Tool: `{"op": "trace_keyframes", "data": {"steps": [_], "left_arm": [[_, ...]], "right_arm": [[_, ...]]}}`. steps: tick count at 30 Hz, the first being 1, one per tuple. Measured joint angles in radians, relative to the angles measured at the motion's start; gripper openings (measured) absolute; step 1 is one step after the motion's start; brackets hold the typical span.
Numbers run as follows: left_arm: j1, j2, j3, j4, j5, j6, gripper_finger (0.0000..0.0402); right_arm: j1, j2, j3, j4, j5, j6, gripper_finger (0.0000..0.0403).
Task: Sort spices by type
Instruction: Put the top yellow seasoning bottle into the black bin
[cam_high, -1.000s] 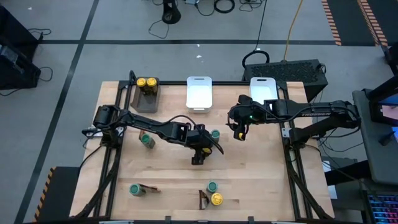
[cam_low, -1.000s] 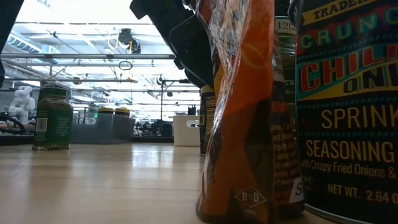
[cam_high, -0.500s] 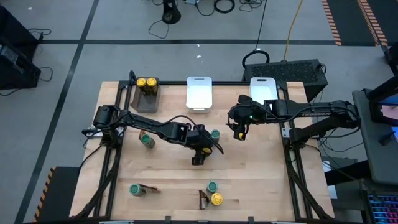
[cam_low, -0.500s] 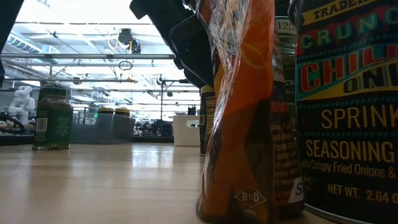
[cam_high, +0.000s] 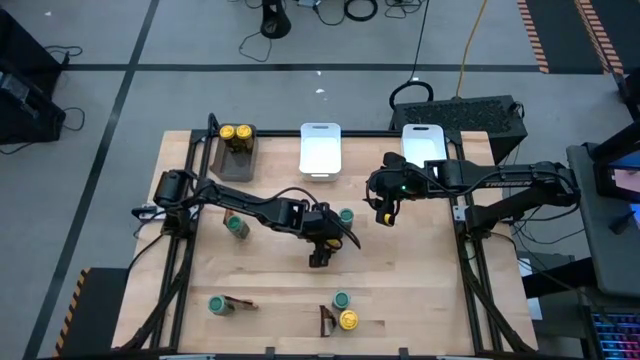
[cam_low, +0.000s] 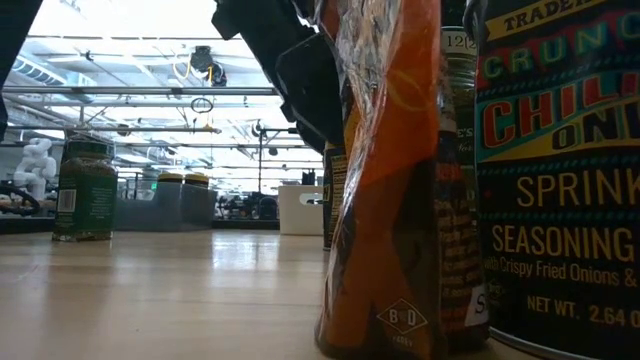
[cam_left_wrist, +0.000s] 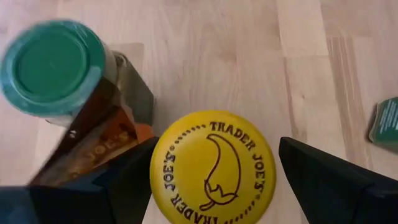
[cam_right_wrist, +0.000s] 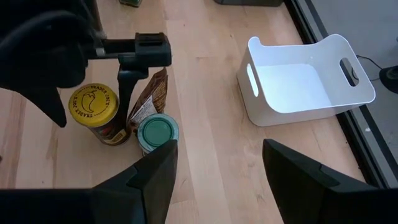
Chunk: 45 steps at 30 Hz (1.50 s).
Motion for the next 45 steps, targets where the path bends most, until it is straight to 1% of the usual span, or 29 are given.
{"op": "trace_keyframes", "data": {"steps": [10,13,25,31,36,41,45], "left_arm": [[0.010,0.000,0.000,0.000,-0.008,0.000,0.0329],[0.016,0.000,0.000,0.000,-0.008,0.000,0.0317],[0.033,0.000,0.000,0.000,0.004,-0.001,0.0245],[0.038,-0.002,0.000,-0.002,0.008,-0.006,0.0244],[0.053,-0.051,0.000,-0.081,0.011,-0.020,0.0244],[0.070,-0.165,0.000,-0.252,0.007,0.004,0.0244],[0.084,-0.282,0.000,-0.394,-0.064,0.011,0.0244]], "right_arm": [[0.000,0.000,0.000,0.002,0.000,-0.025,0.0219],[0.000,0.000,0.000,0.002,0.000,-0.026,0.0219],[0.000,0.000,0.000,0.003,0.000,-0.055,0.0219],[0.000,0.000,0.000,0.003,0.000,-0.055,0.0219],[0.000,0.000,0.000,0.001,0.000,-0.054,0.0219],[0.000,0.000,0.000,0.000,0.000,-0.052,0.0219],[0.000,0.000,0.000,0.003,0.000,-0.051,0.0219]]}}
